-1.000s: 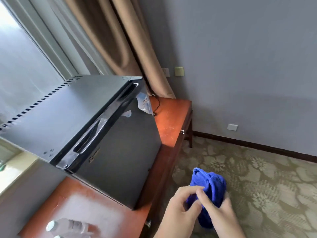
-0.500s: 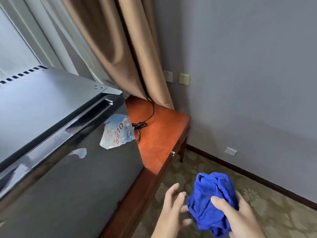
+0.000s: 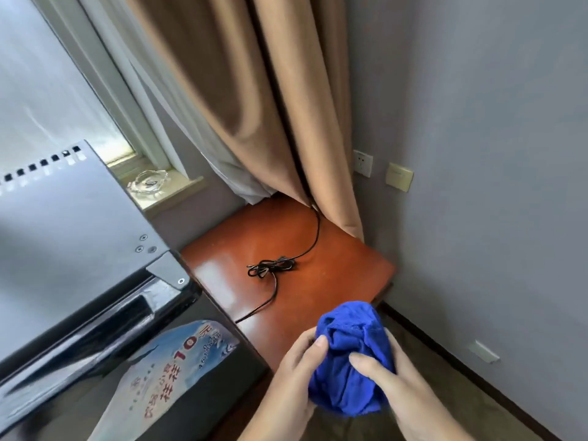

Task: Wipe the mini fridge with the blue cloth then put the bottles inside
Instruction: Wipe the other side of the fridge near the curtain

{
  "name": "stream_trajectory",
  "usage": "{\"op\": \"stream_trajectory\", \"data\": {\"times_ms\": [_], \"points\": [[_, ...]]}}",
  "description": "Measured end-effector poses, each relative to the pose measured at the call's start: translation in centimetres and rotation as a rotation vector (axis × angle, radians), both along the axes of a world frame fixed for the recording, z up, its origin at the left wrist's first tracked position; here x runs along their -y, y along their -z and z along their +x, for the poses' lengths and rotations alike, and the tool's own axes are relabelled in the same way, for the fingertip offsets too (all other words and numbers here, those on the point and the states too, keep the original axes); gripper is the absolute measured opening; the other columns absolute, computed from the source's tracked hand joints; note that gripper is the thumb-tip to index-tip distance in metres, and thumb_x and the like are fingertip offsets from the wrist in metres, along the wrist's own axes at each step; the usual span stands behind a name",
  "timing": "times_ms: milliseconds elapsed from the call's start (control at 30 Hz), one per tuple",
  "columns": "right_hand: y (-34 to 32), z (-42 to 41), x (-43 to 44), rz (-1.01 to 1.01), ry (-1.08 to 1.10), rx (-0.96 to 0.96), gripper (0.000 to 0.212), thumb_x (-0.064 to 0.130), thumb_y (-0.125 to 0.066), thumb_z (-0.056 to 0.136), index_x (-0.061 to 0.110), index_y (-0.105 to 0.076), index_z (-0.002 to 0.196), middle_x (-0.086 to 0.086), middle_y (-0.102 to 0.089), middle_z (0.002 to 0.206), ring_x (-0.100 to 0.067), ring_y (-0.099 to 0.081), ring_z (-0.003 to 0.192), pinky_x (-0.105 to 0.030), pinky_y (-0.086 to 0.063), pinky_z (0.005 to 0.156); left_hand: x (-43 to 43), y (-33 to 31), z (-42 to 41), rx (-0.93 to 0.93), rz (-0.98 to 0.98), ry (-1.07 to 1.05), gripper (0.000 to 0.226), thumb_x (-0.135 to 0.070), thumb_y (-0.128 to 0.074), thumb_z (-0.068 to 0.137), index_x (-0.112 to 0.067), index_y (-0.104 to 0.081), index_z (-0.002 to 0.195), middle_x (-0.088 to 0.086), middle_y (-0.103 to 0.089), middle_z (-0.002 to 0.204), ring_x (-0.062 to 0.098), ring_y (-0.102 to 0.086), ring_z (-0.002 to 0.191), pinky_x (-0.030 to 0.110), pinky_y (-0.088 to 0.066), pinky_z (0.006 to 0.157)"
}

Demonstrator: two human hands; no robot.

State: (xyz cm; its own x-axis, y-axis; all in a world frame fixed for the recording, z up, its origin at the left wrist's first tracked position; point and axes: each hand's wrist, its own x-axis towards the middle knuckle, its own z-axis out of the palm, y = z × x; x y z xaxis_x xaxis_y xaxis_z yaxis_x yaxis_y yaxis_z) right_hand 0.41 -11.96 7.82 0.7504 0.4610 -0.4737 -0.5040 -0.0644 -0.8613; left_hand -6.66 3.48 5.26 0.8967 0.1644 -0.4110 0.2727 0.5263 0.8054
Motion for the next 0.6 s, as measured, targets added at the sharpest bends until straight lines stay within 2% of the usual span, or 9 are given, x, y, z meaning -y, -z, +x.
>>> {"op": "stream_trajectory", "data": {"times_ms": [67, 133, 200, 267, 367, 433, 467, 533, 600], "points": [[1.8, 3.0, -1.8, 0.055, -0.101, -0.16, 0.068, 0.01, -0.086, 0.068, 0.024, -0.064, 0.132, -0.006, -0.076, 0.122, -0.024, -0.071, 0.117, -0.05, -0.047, 0.112, -0.8, 1.4, 1.1, -0.021, 0.049, -0.13, 0.075, -0.049, -0.092, 0.067, -0.007, -0.07, 0.126, 0.026, -0.068, 0.132, 0.041, -0.062, 0.128, 0.054, -0.042, 0.115], [2.8, 5.6, -3.2, 0.079, -0.239, -0.301, 0.058, 0.0, -0.076, 0.077, 0.02, -0.065, 0.13, -0.011, -0.077, 0.12, -0.029, -0.073, 0.114, -0.05, -0.049, 0.109, -0.8, 2.2, 1.6, -0.066, 0.091, -0.281, 0.081, -0.046, -0.094, 0.065, -0.002, -0.067, 0.127, 0.029, -0.067, 0.13, 0.044, -0.061, 0.128, 0.057, -0.04, 0.117], [3.7, 8.7, -4.0, 0.052, -0.381, -0.326, 0.058, 0.002, -0.079, 0.077, 0.017, -0.065, 0.131, -0.01, -0.077, 0.12, -0.028, -0.072, 0.115, -0.049, -0.045, 0.113, -0.4, 2.0, 2.7, -0.106, 0.094, -0.372, 0.079, -0.04, -0.091, 0.069, 0.003, -0.062, 0.129, 0.029, -0.068, 0.129, 0.042, -0.063, 0.125, 0.051, -0.043, 0.113], [3.2, 12.3, -4.8, 0.035, -0.511, -0.311, 0.066, 0.009, -0.083, 0.069, 0.016, -0.065, 0.131, -0.01, -0.077, 0.121, -0.028, -0.07, 0.118, -0.05, -0.043, 0.116, 0.5, 0.7, 4.9, -0.168, 0.137, -0.417, 0.063, -0.035, -0.08, 0.078, -0.002, -0.064, 0.129, 0.02, -0.073, 0.125, 0.031, -0.068, 0.121, 0.042, -0.049, 0.108], [2.1, 17.6, -6.8, -0.004, -0.565, -0.162, 0.049, 0.007, -0.077, 0.071, 0.021, -0.073, 0.117, -0.013, -0.079, 0.111, -0.032, -0.073, 0.11, -0.055, -0.048, 0.11, 1.2, -1.7, 9.5, -0.299, 0.419, -0.474, 0.031, -0.031, -0.07, 0.094, -0.029, -0.071, 0.125, -0.005, -0.078, 0.119, 0.011, -0.07, 0.118, 0.029, -0.052, 0.105], [1.2, 20.0, -9.0, -0.032, -0.602, 0.034, 0.041, 0.011, -0.078, 0.071, 0.027, -0.075, 0.108, -0.004, -0.081, 0.104, -0.026, -0.075, 0.104, -0.052, -0.054, 0.103, 0.9, -3.2, 12.2, -0.363, 0.677, -0.62, 0.032, -0.031, -0.067, 0.095, -0.05, -0.065, 0.122, -0.021, -0.071, 0.124, -0.006, -0.062, 0.119, 0.021, -0.046, 0.109], [0.8, 20.9, -10.0, -0.036, -0.63, 0.096, 0.038, 0.007, -0.077, 0.076, 0.027, -0.074, 0.107, -0.001, -0.081, 0.102, -0.022, -0.075, 0.101, -0.047, -0.057, 0.098, 0.8, -3.9, 13.3, -0.388, 0.797, -0.675, 0.039, -0.03, -0.068, 0.094, -0.056, -0.058, 0.12, -0.028, -0.063, 0.128, -0.015, -0.055, 0.12, 0.013, -0.041, 0.107], [-0.7, 21.4, -12.0, 0.001, -0.707, 0.178, 0.036, 0.002, -0.073, 0.081, 0.027, -0.071, 0.106, 0.001, -0.08, 0.098, -0.016, -0.075, 0.093, -0.036, -0.059, 0.086, 0.9, -5.6, 14.3, -0.382, 0.985, -0.81, 0.049, -0.029, -0.07, 0.089, -0.057, -0.05, 0.124, -0.033, -0.053, 0.133, -0.017, -0.045, 0.128, 0.002, -0.033, 0.103], [-2.6, 20.9, -13.7, 0.063, -0.777, 0.259, 0.035, 0.013, -0.075, 0.074, 0.027, -0.069, 0.106, 0.001, -0.078, 0.098, -0.013, -0.073, 0.091, -0.031, -0.057, 0.081, 0.9, -7.5, 13.9, -0.357, 1.134, -0.936, 0.059, -0.039, -0.066, 0.081, -0.049, -0.047, 0.136, -0.031, -0.048, 0.143, -0.01, -0.041, 0.138, 0.001, -0.028, 0.106]]}}
